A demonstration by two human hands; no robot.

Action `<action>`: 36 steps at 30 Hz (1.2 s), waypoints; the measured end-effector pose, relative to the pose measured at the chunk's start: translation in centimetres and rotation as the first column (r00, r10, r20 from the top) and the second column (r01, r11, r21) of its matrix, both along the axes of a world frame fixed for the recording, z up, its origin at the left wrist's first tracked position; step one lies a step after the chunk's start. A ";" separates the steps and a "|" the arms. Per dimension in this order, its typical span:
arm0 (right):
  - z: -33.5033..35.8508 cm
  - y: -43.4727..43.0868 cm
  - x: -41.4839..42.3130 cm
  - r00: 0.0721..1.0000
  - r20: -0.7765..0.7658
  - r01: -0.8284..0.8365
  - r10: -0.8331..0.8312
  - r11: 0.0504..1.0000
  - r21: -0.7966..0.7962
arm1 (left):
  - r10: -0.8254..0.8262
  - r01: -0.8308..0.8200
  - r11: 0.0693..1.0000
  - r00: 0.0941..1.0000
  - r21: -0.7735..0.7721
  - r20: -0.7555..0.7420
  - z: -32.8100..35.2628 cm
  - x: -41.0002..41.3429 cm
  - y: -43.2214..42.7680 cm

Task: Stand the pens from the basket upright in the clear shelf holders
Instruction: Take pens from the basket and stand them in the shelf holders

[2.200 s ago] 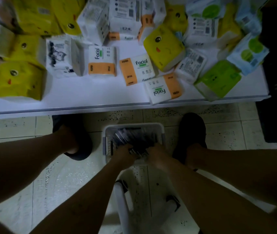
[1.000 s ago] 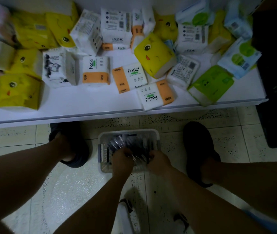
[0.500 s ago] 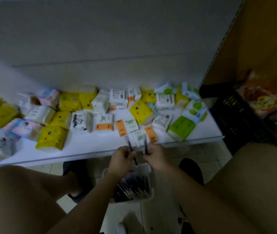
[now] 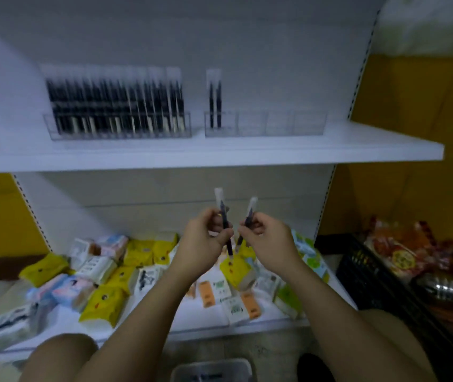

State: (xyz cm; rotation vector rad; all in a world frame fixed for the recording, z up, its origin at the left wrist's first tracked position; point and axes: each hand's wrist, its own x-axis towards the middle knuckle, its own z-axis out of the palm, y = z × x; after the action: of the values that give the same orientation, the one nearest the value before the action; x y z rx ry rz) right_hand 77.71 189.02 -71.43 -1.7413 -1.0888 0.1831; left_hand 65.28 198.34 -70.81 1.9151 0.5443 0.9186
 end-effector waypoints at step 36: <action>23.1 19.3 14.1 0.942 0.316 -0.276 0.110 0.789 0.549 | 0.156 -0.323 0.804 0.925 0.499 0.347 21.2 11.6 17.0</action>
State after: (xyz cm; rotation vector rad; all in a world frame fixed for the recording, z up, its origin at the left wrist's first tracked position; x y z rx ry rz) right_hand 91.83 208.36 -48.35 -1.1047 -1.3516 -0.2584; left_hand 76.90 215.32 -49.62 2.1819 0.3743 1.6419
